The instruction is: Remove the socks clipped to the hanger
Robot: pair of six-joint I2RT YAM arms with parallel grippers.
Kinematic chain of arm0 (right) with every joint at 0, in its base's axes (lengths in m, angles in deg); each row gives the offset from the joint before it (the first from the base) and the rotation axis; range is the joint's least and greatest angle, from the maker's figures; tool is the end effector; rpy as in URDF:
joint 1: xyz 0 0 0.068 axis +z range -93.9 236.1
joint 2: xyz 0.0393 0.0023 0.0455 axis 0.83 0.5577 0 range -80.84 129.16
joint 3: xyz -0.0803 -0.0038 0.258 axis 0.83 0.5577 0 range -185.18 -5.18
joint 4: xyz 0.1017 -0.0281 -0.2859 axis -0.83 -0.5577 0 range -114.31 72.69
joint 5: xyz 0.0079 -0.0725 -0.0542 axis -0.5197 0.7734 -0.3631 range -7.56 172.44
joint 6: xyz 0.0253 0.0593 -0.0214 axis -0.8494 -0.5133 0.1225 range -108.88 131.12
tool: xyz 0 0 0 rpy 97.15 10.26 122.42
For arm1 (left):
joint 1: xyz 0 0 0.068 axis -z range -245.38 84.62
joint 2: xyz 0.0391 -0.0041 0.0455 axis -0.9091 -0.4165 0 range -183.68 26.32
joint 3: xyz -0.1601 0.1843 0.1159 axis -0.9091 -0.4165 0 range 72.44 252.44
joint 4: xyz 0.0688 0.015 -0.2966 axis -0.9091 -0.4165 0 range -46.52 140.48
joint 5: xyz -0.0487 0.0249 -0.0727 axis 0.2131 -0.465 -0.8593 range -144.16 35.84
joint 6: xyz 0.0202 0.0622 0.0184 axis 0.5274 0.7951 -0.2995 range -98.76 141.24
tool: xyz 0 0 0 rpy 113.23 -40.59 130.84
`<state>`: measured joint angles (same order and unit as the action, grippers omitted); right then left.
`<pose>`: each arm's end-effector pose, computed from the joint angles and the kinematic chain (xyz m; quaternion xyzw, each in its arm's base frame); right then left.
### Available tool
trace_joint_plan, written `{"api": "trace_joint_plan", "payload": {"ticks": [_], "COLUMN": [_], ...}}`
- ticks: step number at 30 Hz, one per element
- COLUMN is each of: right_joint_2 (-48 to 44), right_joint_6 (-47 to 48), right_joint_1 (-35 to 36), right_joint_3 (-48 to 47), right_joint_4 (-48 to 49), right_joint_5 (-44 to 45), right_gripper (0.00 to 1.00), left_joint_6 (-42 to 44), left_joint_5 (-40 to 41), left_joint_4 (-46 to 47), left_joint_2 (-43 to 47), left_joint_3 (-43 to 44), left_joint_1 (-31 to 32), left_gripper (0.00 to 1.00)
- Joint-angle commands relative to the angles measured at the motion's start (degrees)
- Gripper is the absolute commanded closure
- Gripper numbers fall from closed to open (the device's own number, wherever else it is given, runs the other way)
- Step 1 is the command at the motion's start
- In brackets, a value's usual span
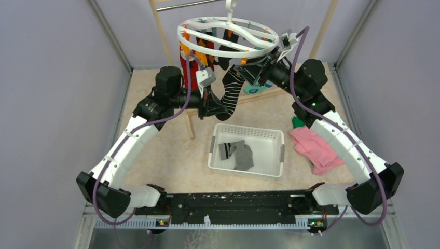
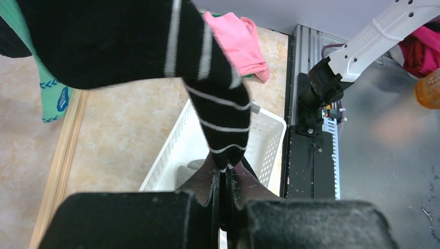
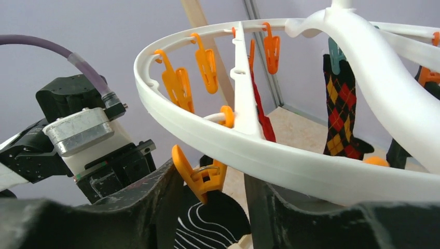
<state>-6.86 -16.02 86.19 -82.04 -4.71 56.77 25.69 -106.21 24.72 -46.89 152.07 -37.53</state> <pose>0.2944 0.1979 0.4721 -0.1920 0.5855 0.4897 0.6168 0.2703 -0.1916 0.4203 0.4476 0.6336 -0.4560 0.4363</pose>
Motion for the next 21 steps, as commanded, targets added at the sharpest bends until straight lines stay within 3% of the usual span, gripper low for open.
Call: {"api": "trace_joint_plan", "payload": {"ticks": [1, 5, 8, 11, 19, 20, 21], "right_joint_2": [-0.8, -0.6, -0.9, -1.0, -1.1, -1.4, -1.8], "right_joint_6": [-1.2, -2.0, -2.2, -2.2, -1.4, -1.2, -1.1], "right_joint_1": [-0.3, -0.3, -0.3, -0.3, -0.3, -0.4, -0.4], "right_joint_3": [-1.2, -1.3, -1.0, -0.9, -1.4, -1.3, -0.9], "right_joint_4": [5.4, 6.3, 6.5, 6.2, 2.6, 1.8, 1.0], "right_joint_5": [-1.2, -1.3, -1.1, -0.7, -0.1, 0.2, 0.5], "right_gripper": [0.59, 0.77, 0.79, 1.0, 1.0, 0.97, 0.87], "left_joint_6": [-0.2, -0.2, 0.4, 0.9, 2.2, 2.9, 3.8], "left_joint_5": [-1.3, 0.2, 0.6, 0.8, -2.6, -2.6, -2.7], "left_joint_4": [0.7, 1.8, 1.9, 2.0, 1.7, 1.3, 0.8], "left_joint_2": [1.9, 1.6, 1.4, 1.6, 0.3, 0.0, -0.1], "left_joint_3": [-0.9, -2.5, -3.8, -5.1, -9.4, -10.2, -11.2], "left_joint_1": [-0.1, -0.2, -0.1, -0.1, 0.1, 0.1, 0.4], "left_gripper": [1.0, 1.0, 1.0, 1.0, 1.0, 1.0, 1.0]}}
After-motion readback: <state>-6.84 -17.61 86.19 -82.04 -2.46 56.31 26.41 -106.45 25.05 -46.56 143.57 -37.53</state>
